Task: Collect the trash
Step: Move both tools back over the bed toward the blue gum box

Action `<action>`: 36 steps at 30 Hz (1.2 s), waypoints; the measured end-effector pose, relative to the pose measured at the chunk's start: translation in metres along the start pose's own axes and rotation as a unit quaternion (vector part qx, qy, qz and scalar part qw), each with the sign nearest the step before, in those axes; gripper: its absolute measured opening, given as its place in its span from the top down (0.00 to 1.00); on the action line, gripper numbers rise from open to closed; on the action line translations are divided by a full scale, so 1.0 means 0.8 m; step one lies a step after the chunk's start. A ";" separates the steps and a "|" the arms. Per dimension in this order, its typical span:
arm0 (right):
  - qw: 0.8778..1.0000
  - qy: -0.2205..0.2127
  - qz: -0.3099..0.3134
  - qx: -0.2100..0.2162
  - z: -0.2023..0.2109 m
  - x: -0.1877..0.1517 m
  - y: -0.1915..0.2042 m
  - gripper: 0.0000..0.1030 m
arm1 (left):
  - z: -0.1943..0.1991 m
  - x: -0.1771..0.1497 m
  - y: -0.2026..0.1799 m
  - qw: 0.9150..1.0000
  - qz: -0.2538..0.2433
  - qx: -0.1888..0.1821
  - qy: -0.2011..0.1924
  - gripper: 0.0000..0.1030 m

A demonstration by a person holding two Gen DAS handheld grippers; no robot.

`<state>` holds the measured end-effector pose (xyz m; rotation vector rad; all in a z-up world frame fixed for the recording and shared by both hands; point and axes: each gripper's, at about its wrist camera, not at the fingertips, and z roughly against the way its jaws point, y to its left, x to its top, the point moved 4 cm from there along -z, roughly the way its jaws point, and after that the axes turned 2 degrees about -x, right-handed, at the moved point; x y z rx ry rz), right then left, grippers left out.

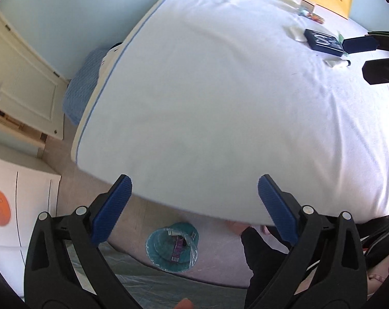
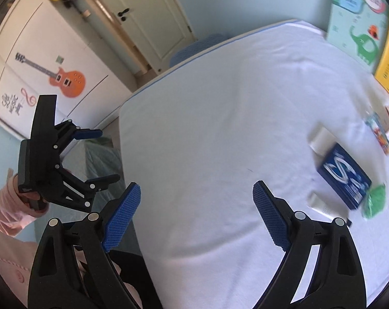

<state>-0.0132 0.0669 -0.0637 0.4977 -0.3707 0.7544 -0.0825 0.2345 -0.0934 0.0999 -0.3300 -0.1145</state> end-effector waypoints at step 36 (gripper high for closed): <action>0.989 -0.009 -0.070 -0.127 0.078 -0.072 -0.259 0.14 | -0.071 0.253 -0.179 0.984 -0.175 -0.018 -0.010 0.07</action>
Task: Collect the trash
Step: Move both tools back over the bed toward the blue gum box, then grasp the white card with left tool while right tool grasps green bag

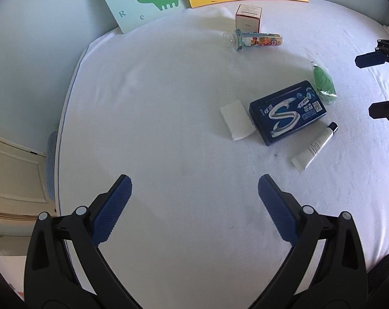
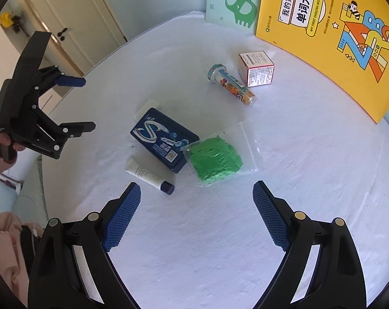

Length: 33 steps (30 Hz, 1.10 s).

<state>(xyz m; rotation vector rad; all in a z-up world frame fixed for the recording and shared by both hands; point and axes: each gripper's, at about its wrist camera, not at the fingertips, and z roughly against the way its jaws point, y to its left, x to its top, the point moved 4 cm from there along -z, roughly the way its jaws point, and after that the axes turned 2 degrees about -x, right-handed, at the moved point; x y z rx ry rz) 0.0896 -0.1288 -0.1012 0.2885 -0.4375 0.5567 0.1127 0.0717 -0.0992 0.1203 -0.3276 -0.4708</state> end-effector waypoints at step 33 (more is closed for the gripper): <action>0.995 0.052 0.082 -0.012 -0.073 0.028 -0.023 0.35 | -0.096 0.080 0.006 0.995 0.014 -0.094 0.037 0.31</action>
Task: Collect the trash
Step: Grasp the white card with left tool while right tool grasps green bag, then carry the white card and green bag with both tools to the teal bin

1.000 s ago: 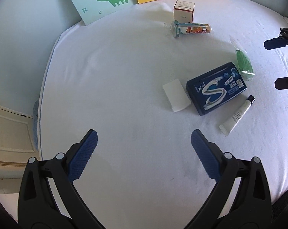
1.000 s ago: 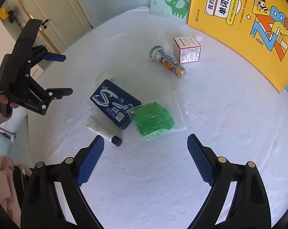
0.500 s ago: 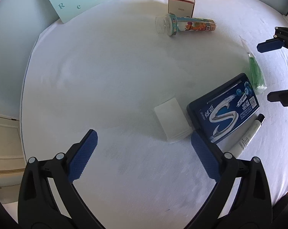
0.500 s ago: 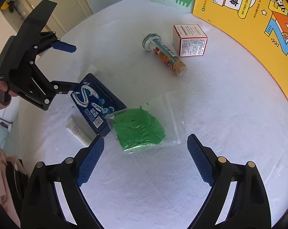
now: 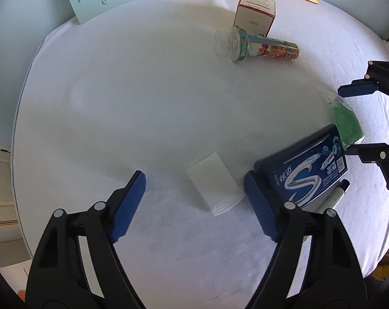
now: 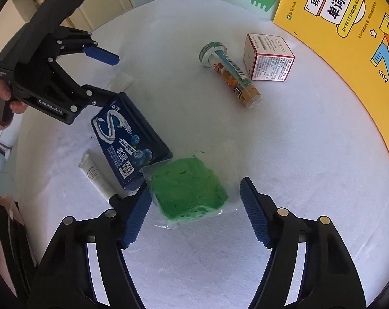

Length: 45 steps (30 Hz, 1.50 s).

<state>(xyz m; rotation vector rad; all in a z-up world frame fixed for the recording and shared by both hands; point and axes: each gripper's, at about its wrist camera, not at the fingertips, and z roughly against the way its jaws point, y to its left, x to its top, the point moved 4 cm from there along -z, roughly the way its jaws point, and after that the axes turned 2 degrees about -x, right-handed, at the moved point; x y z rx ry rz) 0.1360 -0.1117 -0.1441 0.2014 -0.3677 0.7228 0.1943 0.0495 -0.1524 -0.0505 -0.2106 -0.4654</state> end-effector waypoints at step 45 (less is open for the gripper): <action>0.993 -0.083 -0.079 0.011 0.117 -0.005 0.003 0.86 | 0.096 -0.095 -0.006 0.998 0.043 0.008 -0.039 0.73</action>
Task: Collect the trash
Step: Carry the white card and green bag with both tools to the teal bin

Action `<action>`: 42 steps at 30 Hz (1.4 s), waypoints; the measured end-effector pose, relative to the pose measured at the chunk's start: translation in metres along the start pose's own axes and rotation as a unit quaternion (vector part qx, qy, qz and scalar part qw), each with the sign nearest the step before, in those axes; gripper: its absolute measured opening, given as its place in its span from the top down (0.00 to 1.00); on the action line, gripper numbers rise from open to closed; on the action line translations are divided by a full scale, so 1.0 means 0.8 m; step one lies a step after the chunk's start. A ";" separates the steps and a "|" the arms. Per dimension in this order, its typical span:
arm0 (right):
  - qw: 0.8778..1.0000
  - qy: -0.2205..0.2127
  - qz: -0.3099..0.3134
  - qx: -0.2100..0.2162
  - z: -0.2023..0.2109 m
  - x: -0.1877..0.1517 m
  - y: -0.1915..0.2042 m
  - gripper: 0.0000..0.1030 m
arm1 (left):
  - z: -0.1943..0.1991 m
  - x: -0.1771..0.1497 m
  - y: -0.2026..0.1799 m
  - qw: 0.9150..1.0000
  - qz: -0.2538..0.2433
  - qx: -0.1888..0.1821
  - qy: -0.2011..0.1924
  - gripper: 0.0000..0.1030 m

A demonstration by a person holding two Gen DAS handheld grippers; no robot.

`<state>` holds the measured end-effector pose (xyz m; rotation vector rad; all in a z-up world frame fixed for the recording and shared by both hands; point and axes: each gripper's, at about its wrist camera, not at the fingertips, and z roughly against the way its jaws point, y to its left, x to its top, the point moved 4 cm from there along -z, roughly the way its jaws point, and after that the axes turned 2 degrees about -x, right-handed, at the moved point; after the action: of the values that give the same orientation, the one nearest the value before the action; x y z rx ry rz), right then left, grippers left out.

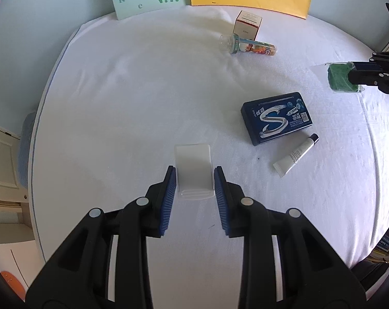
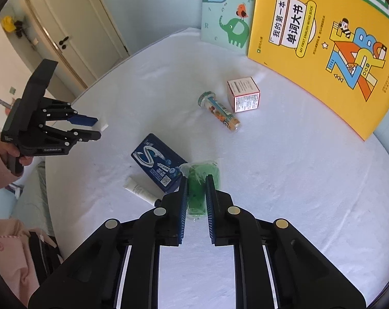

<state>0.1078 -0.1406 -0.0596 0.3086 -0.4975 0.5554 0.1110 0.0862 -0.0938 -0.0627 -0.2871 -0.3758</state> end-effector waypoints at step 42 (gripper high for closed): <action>0.913 0.045 0.337 0.223 -0.073 0.067 0.504 0.86 | 0.139 -0.433 0.179 0.935 0.333 0.121 -0.007 0.73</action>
<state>-0.0611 0.2325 -0.0219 0.5480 -0.3743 1.3620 -0.1735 0.3543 -0.0881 0.0804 -0.3065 0.3369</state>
